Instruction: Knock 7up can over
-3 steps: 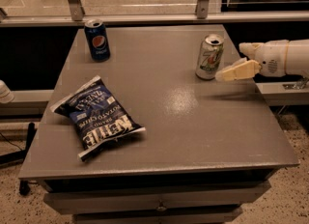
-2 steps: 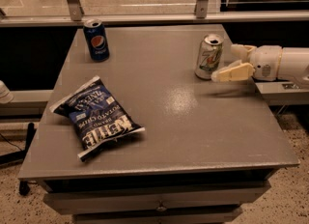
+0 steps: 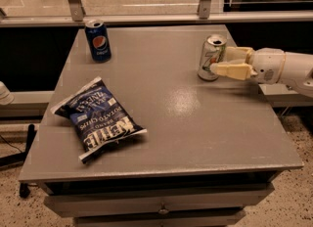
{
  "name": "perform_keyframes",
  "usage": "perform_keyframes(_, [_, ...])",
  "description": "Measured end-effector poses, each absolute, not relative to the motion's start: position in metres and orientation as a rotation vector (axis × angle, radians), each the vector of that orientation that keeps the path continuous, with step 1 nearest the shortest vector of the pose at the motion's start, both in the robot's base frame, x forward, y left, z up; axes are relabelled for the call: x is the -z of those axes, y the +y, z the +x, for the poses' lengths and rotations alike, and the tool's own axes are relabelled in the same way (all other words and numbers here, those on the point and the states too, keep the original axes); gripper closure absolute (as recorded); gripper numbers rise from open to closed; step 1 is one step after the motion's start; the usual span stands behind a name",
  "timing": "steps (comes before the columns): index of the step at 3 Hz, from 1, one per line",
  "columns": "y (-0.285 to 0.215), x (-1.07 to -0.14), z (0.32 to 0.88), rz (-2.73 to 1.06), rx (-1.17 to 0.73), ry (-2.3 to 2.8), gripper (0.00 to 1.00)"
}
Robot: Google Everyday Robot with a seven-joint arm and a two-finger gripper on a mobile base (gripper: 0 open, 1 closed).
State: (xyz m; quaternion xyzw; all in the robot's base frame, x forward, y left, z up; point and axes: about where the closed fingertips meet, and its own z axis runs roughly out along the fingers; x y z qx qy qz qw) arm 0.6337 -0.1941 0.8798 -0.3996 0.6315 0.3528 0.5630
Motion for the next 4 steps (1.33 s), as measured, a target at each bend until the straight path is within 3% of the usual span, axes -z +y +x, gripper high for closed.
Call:
perform_keyframes(2, [-0.194, -0.891, 0.615, -0.97, -0.88, 1.425, 0.88])
perform_keyframes(3, [-0.195, -0.903, 0.61, -1.07, -0.834, 1.42, 1.0])
perform_keyframes(4, [-0.185, -0.921, 0.601, -1.359, -0.667, 1.411, 1.0])
